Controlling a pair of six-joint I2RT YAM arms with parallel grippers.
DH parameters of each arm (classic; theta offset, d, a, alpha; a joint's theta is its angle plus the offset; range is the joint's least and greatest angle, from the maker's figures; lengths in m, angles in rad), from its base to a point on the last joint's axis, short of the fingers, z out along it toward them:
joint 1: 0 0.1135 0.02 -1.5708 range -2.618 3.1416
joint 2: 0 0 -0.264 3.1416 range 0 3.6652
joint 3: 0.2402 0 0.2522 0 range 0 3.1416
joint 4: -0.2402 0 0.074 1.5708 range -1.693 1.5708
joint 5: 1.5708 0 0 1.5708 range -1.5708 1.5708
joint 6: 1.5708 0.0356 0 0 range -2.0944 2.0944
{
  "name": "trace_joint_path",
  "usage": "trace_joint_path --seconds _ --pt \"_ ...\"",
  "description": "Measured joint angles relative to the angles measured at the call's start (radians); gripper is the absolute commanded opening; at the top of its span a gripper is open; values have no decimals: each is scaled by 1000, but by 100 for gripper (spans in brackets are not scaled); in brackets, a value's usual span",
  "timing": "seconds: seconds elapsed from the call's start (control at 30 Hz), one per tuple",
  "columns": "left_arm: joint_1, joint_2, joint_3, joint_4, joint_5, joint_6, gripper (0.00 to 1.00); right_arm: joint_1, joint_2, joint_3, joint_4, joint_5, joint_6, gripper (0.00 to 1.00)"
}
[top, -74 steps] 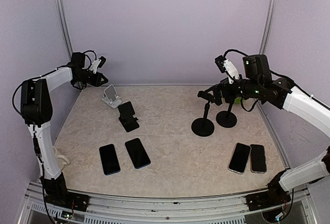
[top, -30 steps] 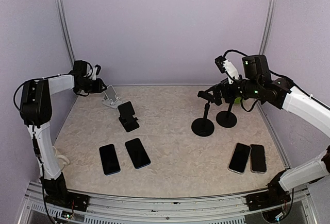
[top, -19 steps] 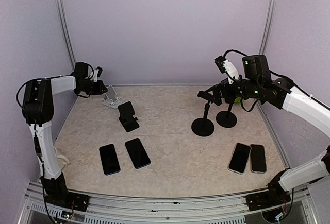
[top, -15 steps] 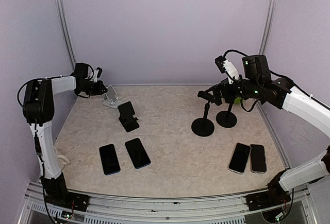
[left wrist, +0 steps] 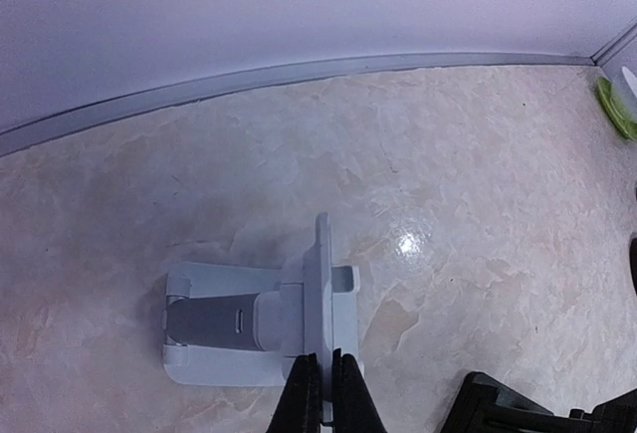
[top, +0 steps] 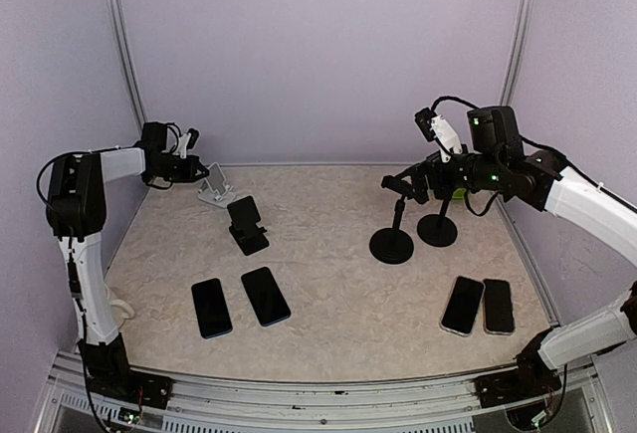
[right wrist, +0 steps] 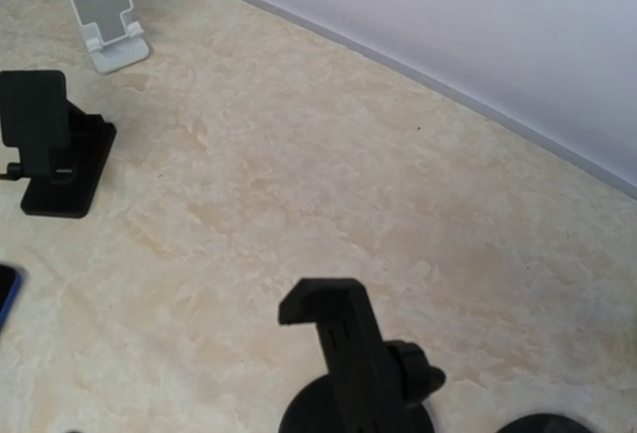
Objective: Place the phone on the phone stand
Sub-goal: Move the phone stand to the center of the board.
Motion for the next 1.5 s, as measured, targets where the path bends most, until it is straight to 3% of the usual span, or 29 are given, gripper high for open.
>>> trace_joint_path --seconds 0.47,1.5 --pt "5 179 286 -86 207 170 0 0 12 0 -8 4 0 100" --pt "-228 192 359 -49 295 145 0 29 66 15 -11 -51 -8 100"
